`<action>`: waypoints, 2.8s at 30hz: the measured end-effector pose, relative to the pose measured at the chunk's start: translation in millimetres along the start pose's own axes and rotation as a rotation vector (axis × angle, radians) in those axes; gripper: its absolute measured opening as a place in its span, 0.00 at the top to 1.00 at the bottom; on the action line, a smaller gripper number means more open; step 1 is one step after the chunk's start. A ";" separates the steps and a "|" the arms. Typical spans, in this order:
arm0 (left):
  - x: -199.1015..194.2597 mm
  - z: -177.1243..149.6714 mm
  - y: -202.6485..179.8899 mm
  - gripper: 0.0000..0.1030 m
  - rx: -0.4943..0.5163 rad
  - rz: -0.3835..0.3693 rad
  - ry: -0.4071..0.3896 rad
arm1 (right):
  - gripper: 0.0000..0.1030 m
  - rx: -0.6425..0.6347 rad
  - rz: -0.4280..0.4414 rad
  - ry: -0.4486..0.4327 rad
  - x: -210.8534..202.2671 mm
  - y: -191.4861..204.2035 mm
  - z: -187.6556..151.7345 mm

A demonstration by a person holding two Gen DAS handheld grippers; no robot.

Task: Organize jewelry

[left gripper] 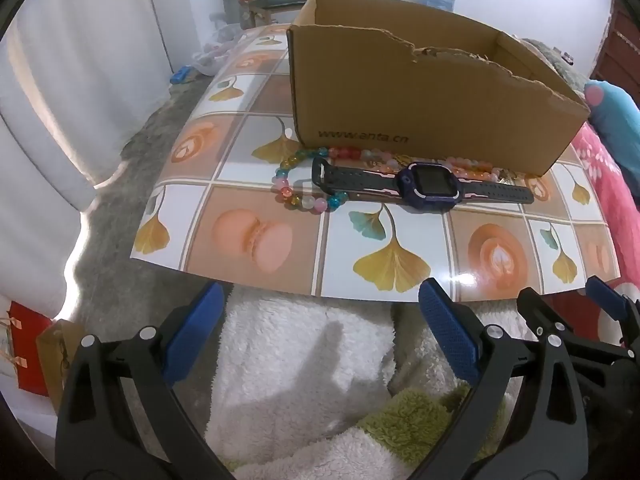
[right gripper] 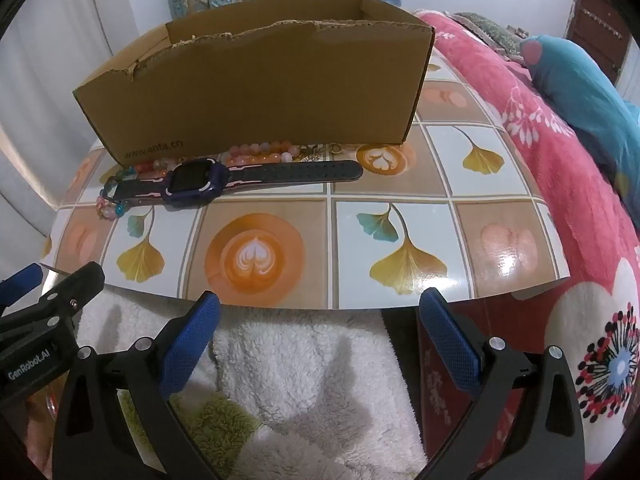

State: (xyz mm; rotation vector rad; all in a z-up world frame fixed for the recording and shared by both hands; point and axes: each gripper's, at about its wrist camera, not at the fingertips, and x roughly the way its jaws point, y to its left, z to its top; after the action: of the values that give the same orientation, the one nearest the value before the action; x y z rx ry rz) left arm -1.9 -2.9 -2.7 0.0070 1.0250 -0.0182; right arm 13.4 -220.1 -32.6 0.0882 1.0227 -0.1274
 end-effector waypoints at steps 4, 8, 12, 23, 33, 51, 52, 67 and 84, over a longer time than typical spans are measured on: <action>1.5 0.6 -4.2 0.08 0.011 0.001 0.001 | 0.06 0.006 0.000 -0.001 -0.2 -3.3 -0.3; 0.2 0.6 -4.2 0.08 0.015 -0.001 0.000 | 0.05 0.007 0.000 0.001 1.9 -6.2 1.0; 0.0 0.3 -4.0 0.08 0.013 0.001 -0.002 | 0.05 0.008 -0.004 0.003 1.1 -5.6 -0.1; -0.8 1.0 0.4 0.08 0.000 0.006 -0.001 | 0.06 0.012 -0.009 0.007 1.5 -6.9 1.3; 0.8 2.6 3.9 0.08 -0.012 0.008 0.003 | 0.06 0.007 -0.014 0.004 0.0 -4.5 3.0; 5.0 3.9 5.7 0.08 -0.019 0.019 0.011 | 0.06 0.007 -0.014 0.008 -0.1 -1.3 5.2; 5.5 4.1 6.1 0.08 -0.020 0.019 0.011 | 0.06 0.007 -0.013 0.008 0.0 -1.7 5.5; 14.8 5.3 6.5 0.08 -0.025 0.026 0.037 | 0.06 0.013 -0.011 0.020 5.4 -5.8 7.9; 55.0 22.7 1.5 0.08 0.010 0.015 0.093 | 0.06 -0.025 -0.018 0.054 49.3 -18.2 39.3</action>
State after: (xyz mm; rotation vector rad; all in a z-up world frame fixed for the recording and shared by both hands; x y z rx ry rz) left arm 46.0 -2.3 -37.9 0.0251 1.1173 -0.0092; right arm 69.3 -246.4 -54.6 0.0607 1.0793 -0.1289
